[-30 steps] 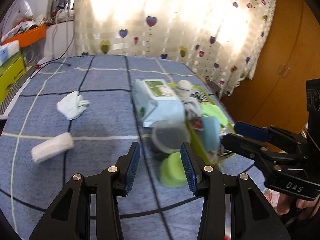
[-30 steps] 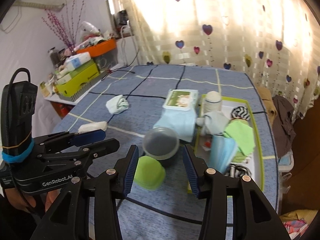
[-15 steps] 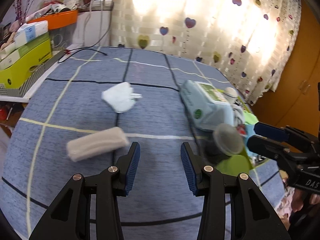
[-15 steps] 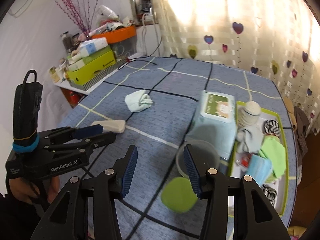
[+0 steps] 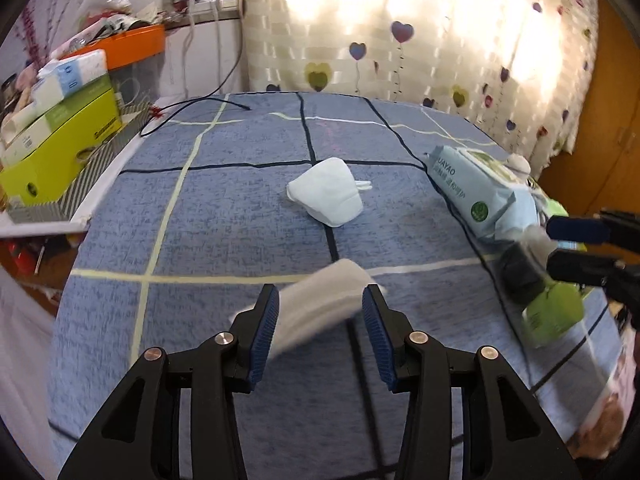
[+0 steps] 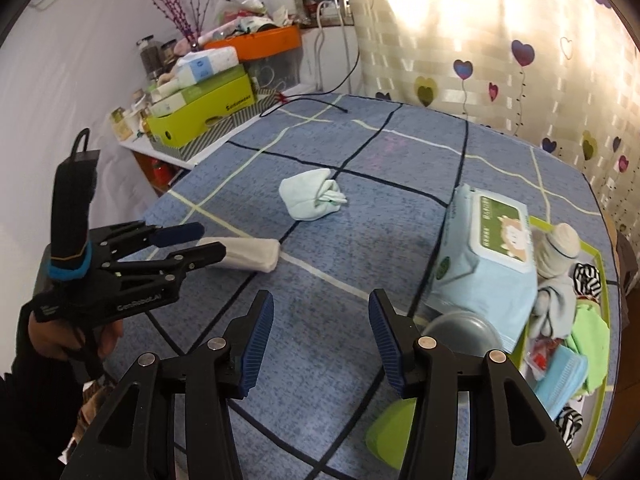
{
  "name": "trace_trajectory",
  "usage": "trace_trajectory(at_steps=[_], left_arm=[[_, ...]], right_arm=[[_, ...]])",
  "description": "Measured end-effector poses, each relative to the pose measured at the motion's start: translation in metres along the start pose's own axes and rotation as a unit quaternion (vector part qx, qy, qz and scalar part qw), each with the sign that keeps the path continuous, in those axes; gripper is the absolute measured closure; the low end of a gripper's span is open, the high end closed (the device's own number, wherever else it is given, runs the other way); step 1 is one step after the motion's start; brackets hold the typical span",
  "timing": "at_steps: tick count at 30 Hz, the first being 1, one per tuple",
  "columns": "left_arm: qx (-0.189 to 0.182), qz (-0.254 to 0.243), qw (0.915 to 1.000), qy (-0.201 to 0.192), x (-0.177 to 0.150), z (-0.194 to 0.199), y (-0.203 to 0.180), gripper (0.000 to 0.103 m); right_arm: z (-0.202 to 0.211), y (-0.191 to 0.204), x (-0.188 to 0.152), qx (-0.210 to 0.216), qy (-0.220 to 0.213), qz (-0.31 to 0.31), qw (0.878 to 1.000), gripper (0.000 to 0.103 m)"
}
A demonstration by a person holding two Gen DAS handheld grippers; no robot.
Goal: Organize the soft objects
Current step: 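Move both grippers back toward the white cloth and white sock, then grasp the folded white cloth with the left gripper, then grasp the white sock with the right gripper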
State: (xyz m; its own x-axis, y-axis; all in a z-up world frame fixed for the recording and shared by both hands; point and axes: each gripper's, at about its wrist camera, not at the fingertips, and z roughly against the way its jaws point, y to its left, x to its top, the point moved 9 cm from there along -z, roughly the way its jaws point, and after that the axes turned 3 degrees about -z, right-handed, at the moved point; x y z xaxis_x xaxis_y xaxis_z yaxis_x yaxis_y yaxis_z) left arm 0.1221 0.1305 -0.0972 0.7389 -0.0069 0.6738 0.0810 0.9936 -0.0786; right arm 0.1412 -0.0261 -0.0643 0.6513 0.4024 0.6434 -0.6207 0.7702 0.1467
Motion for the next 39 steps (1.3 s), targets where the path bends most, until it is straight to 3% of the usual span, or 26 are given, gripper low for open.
trace_trajectory(at_steps=[6, 16, 22, 25, 26, 29, 39], left_arm=[[0.006, -0.066, 0.9976, 0.022, -0.006, -0.021, 0.007, 0.050], [-0.048, -0.116, 0.9909, 0.047, -0.018, -0.045, -0.001, 0.046], [-0.049, -0.092, 0.9936, 0.043, -0.023, -0.040, -0.003, 0.046], [-0.031, -0.074, 0.9961, 0.038, -0.027, -0.035, -0.001, 0.059], [-0.030, -0.060, 0.9972, 0.033, -0.027, -0.032, 0.000, 0.067], [-0.040, -0.019, 0.9987, 0.024, -0.026, -0.026, 0.008, 0.078], [-0.041, 0.075, 0.9963, -0.003, -0.026, -0.010, 0.028, 0.079]], right_arm=[[-0.013, 0.004, 0.002, 0.001, 0.012, 0.005, 1.000, 0.054], [-0.030, 0.014, 0.012, 0.004, 0.025, 0.018, 1.000, 0.054], [-0.040, 0.016, 0.019, 0.003, 0.028, 0.018, 0.999, 0.054], [-0.047, 0.015, 0.026, -0.001, 0.028, 0.013, 1.000, 0.054], [-0.049, 0.015, 0.030, -0.001, 0.027, 0.010, 1.000, 0.054], [-0.057, 0.015, 0.038, -0.004, 0.026, 0.005, 1.000, 0.054], [-0.102, 0.015, 0.068, -0.005, 0.043, -0.022, 0.999, 0.054]])
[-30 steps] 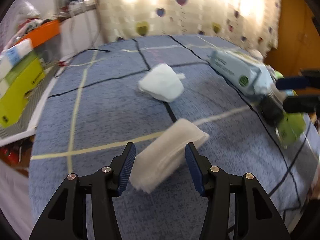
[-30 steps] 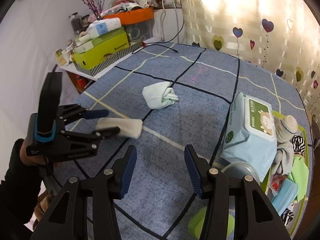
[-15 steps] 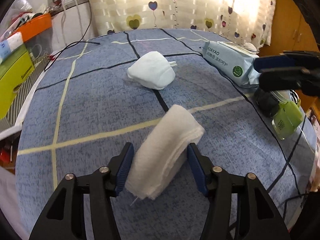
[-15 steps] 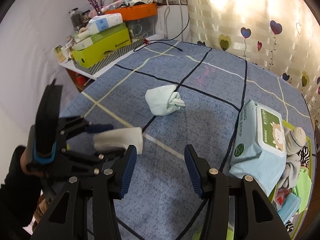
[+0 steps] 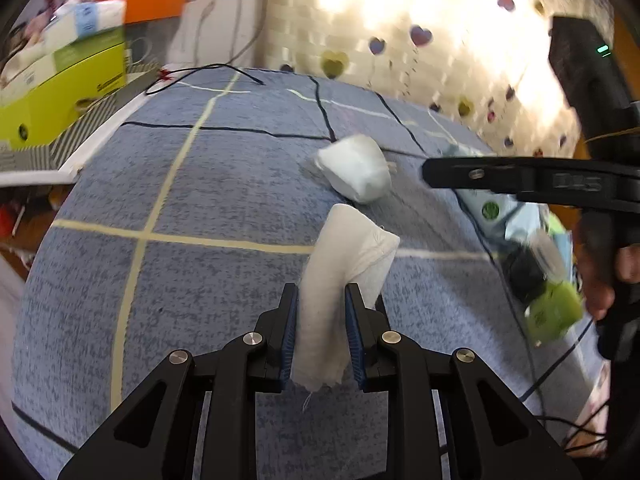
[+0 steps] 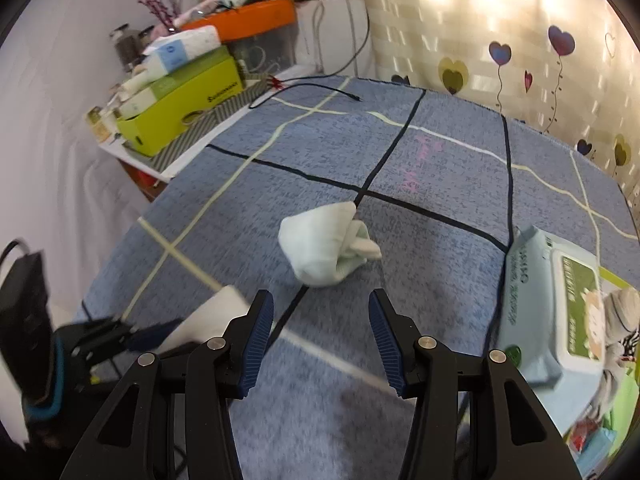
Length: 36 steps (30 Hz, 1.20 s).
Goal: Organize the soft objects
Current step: 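Grasp the white sock with the right gripper, then carry the white cloth and white sock over the white box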
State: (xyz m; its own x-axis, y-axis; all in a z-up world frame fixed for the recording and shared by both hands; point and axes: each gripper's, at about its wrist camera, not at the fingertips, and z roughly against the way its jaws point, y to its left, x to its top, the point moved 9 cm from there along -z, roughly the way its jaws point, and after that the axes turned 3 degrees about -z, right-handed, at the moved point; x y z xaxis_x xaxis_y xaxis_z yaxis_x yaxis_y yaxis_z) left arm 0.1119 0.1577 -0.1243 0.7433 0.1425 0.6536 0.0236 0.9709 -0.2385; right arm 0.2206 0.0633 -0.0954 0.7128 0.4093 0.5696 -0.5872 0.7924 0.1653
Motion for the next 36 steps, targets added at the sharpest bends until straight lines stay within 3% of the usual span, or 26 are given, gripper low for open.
trace_trajectory(at_steps=[7, 13, 18, 20, 23, 36], left_arm=[[0.017, 0.032, 0.9993, -0.013, 0.004, 0.009, 0.019, 0.079], [0.020, 0.053, 0.9983, -0.014, 0.001, 0.009, 0.034, 0.079], [0.019, 0.062, 0.9978, -0.015, 0.001, 0.009, 0.040, 0.079], [0.019, 0.066, 0.9975, -0.015, 0.001, 0.009, 0.040, 0.079], [0.021, 0.070, 0.9972, -0.016, 0.002, 0.011, 0.040, 0.079], [0.021, 0.067, 0.9968, -0.038, 0.012, 0.036, 0.012, 0.079]], right_arm=[[-0.038, -0.002, 0.022, -0.010, 0.017, -0.013, 1.000, 0.054], [-0.068, 0.004, 0.024, -0.019, 0.042, 0.012, 0.999, 0.053], [-0.075, 0.001, 0.029, -0.030, 0.040, 0.013, 0.999, 0.055], [-0.073, 0.001, 0.031, -0.041, 0.036, 0.019, 0.998, 0.076], [-0.069, 0.002, 0.031, -0.036, 0.034, 0.019, 0.999, 0.085], [0.013, 0.015, 0.002, 0.006, -0.025, 0.023, 0.999, 0.086]])
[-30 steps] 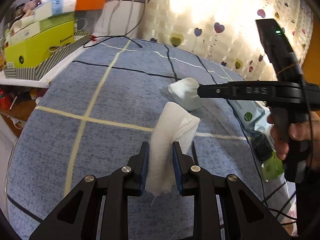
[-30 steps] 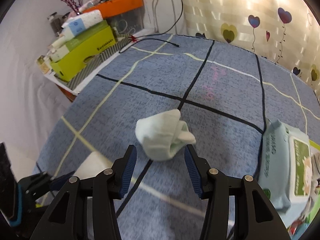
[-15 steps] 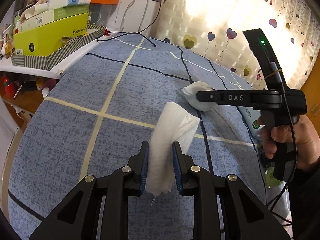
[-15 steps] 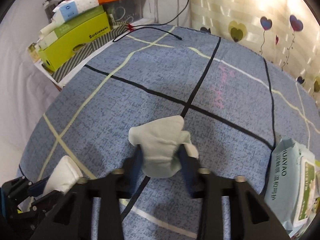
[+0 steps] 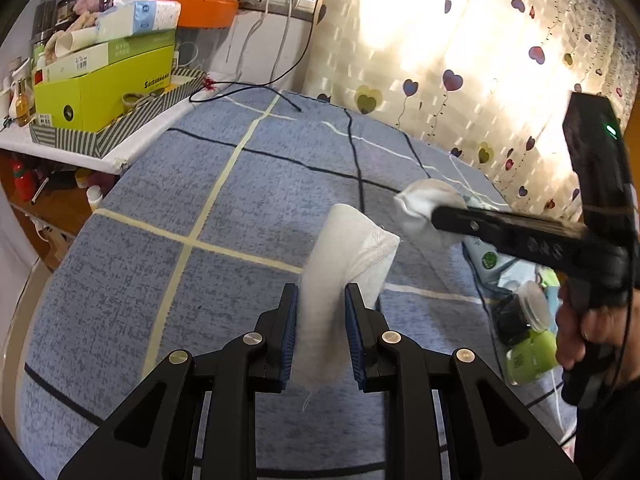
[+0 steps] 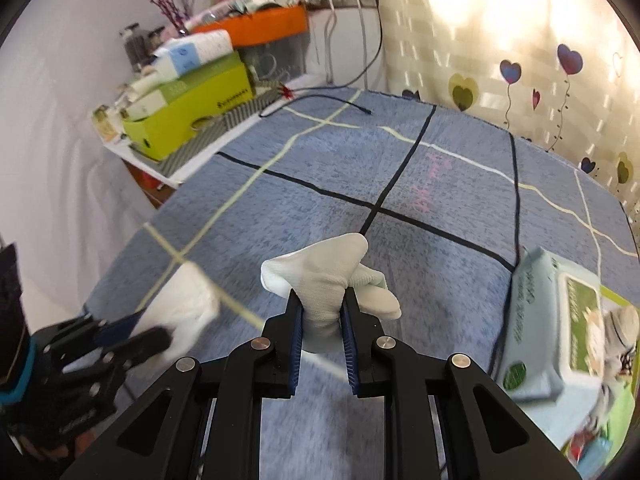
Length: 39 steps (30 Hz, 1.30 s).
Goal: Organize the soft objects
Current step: 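Carry the white cloth and white sock over the white box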
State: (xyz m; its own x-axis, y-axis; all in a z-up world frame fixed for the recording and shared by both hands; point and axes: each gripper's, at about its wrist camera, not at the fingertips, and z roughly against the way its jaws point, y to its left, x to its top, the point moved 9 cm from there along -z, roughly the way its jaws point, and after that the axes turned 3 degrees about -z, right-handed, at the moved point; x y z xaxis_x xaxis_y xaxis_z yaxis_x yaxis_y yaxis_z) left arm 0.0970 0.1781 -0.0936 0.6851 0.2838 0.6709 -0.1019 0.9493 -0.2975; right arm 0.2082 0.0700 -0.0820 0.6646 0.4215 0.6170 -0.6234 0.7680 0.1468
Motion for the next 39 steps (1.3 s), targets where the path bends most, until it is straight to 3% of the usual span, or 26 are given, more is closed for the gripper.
trace_trajectory(at_steps=[16, 39], left_arm=[[-0.021, -0.027, 0.9994, -0.010, 0.005, 0.023, -0.069, 0.079], [-0.059, -0.081, 0.9949, -0.014, 0.008, 0.031, -0.164, 0.079]], right_arm=[[0.091, -0.014, -0.045, 0.003, -0.055, -0.014, 0.998, 0.086], [0.169, -0.065, -0.081, -0.012, -0.110, -0.049, 0.993, 0.086]])
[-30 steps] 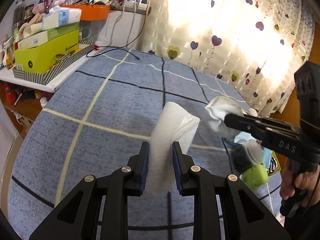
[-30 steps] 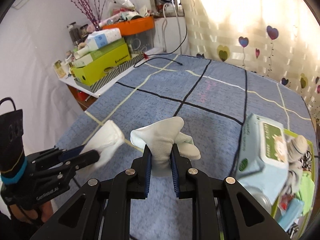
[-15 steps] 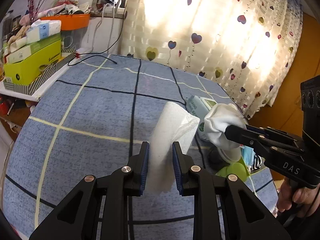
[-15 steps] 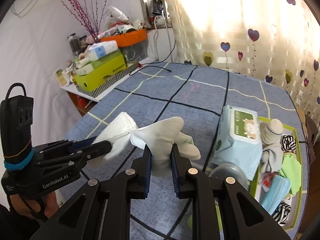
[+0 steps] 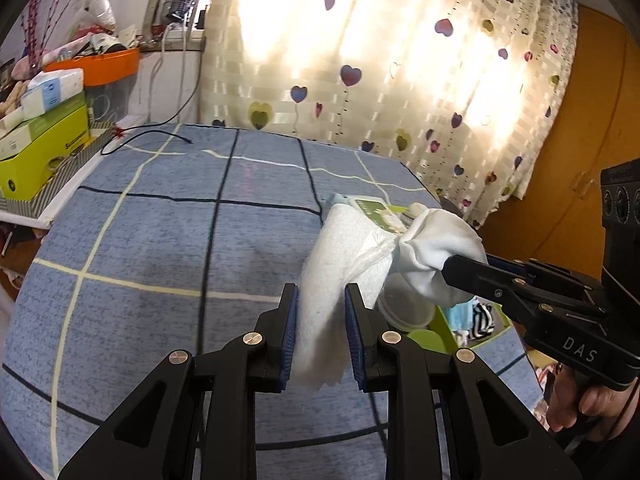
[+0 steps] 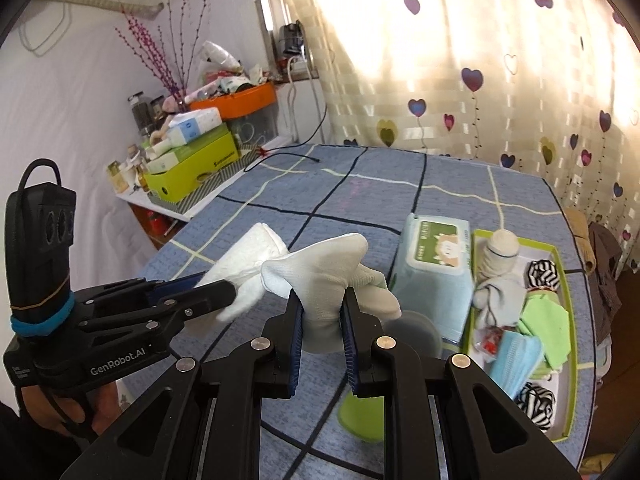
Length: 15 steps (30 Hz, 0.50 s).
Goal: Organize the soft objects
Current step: 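Carry the white cloth and white sock over the white box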
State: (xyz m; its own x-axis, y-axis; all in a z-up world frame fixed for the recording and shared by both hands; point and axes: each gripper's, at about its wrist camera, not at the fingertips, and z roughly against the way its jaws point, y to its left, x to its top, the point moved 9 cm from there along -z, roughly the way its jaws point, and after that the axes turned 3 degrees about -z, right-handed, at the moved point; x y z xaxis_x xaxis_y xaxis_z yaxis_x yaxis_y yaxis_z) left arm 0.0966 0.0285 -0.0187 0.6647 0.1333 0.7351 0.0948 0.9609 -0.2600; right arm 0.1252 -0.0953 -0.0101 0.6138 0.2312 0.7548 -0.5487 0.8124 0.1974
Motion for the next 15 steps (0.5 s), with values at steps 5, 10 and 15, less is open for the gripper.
trace_trajectory(at_steps=[5, 10, 15], left_arm=[[-0.006, -0.010, 0.9999, 0.001, 0.001, -0.001, -0.020, 0.079], [-0.018, -0.026, 0.9995, 0.001, 0.006, -0.005, -0.046, 0.079], [-0.036, -0.040, 0.9985, 0.007, 0.009, -0.013, -0.074, 0.079]], right_arm=[[0.014, -0.015, -0.002, -0.006, -0.012, -0.011, 1.000, 0.086], [0.030, -0.034, -0.005, -0.016, -0.024, -0.026, 0.999, 0.086], [0.049, -0.059, -0.011, -0.031, -0.036, -0.046, 0.998, 0.086]])
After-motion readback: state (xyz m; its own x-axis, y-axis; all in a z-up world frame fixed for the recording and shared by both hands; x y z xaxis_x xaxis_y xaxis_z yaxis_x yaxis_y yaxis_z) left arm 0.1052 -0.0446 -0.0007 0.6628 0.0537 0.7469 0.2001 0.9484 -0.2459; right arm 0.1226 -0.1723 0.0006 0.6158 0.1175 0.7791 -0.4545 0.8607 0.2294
